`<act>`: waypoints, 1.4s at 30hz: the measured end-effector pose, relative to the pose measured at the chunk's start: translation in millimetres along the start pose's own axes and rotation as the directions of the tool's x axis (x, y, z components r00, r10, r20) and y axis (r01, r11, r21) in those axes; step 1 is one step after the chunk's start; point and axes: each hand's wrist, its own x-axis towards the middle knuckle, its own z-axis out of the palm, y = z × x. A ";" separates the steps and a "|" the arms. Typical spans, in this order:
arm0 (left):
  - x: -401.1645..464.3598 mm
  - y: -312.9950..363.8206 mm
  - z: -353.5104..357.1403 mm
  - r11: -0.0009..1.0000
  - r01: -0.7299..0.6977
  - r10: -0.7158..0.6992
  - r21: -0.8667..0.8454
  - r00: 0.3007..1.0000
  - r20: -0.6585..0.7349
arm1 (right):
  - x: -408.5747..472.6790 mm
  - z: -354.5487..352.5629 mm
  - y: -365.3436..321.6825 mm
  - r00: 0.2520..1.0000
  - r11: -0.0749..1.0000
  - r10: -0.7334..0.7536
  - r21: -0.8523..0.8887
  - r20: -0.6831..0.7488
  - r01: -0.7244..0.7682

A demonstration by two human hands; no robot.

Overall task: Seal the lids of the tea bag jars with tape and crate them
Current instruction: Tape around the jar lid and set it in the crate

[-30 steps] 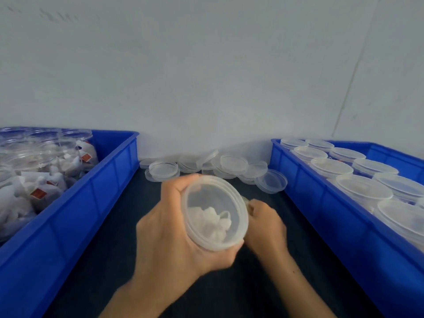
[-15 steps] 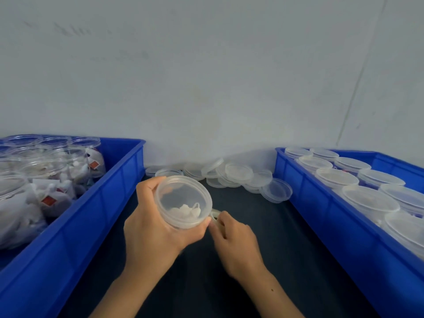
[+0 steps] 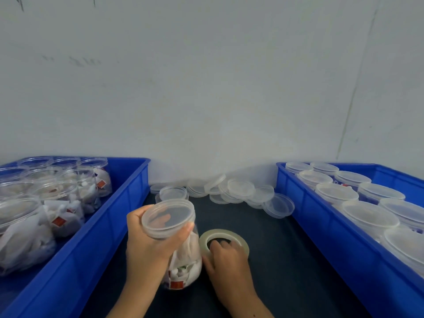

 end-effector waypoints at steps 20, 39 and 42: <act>-14.4 9.3 22.6 0.994 0.111 -0.104 -0.025 0.976 0.193 | -1.6 -77.1 -13.7 0.975 0.297 -0.066 0.937 0.210 -0.182; -33.9 95.2 79.2 0.953 0.122 -0.013 -0.277 0.930 0.366 | -36.5 -169.1 6.4 0.988 0.057 0.088 0.989 0.127 -0.133; -46.8 120.6 104.4 0.918 0.160 -0.003 -0.362 0.917 0.399 | -46.0 -205.2 20.7 0.989 0.152 0.139 0.985 0.057 -0.078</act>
